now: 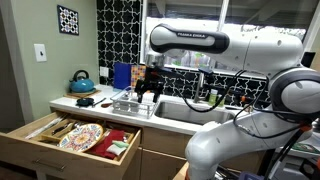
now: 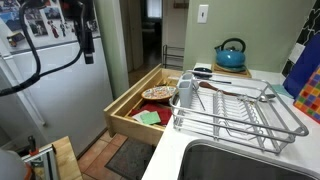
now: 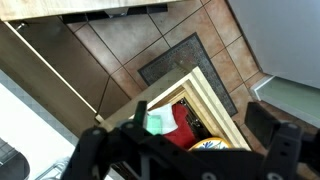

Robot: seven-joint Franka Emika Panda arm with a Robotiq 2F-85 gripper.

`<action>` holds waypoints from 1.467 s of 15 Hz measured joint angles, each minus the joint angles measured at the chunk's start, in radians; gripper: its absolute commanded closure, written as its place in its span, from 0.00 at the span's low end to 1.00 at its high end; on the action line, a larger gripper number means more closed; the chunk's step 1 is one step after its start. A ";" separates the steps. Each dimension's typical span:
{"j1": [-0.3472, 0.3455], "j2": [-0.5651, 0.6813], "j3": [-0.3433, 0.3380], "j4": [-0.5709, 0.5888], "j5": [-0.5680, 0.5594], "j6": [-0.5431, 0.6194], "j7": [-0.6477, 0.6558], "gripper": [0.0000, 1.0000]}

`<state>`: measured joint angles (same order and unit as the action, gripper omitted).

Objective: Move the plate from the drawer to the plate rack

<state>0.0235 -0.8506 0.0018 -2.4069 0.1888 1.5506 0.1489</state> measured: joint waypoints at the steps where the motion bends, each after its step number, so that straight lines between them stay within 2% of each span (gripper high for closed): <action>1: -0.008 0.007 0.001 -0.001 0.000 0.005 0.002 0.00; 3: -0.033 0.048 0.001 -0.017 0.002 0.059 0.013 0.00; 6: -0.054 0.172 0.001 -0.073 0.031 0.239 0.016 0.00; 9: -0.044 0.330 0.010 -0.129 0.126 0.490 0.024 0.00; 11: -0.053 0.426 0.050 -0.143 0.216 0.684 0.025 0.00; 13: -0.017 0.526 0.058 -0.146 0.298 0.853 0.015 0.00; 15: -0.004 0.577 0.057 -0.137 0.299 0.885 0.012 0.00; 22: -0.004 0.543 0.049 -0.132 0.299 0.877 0.013 0.00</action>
<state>0.0200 -0.3077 0.0510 -2.5389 0.4877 2.4272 0.1617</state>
